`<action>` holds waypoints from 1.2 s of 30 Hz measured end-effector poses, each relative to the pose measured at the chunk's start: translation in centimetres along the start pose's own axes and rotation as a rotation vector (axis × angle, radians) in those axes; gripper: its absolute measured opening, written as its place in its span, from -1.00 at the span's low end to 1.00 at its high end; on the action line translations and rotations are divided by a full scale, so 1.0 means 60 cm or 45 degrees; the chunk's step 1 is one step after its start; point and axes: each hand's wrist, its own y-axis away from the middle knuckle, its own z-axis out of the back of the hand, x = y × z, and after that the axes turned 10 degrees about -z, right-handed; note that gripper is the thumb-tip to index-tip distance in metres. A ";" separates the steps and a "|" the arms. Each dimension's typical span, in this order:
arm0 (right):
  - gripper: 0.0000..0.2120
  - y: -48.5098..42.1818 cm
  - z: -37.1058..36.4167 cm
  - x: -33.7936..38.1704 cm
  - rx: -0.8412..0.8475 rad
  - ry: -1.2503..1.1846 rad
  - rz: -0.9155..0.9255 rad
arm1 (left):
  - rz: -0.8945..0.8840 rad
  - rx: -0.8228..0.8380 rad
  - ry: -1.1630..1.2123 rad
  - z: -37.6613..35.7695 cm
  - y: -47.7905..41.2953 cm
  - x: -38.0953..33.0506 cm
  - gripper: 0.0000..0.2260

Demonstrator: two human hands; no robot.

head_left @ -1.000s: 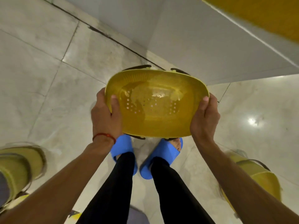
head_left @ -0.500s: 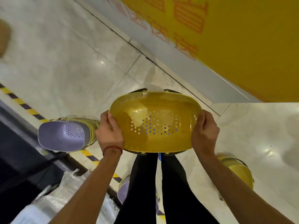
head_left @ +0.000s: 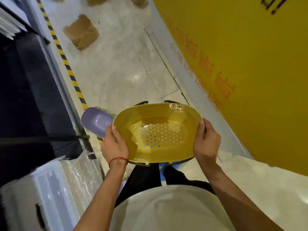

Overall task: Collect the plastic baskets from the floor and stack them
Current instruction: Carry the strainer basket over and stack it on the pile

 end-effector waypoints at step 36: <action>-0.70 -0.130 -0.660 0.726 1.410 0.468 1.336 | 1.584 -1.126 -0.051 0.095 -0.371 0.062 -0.67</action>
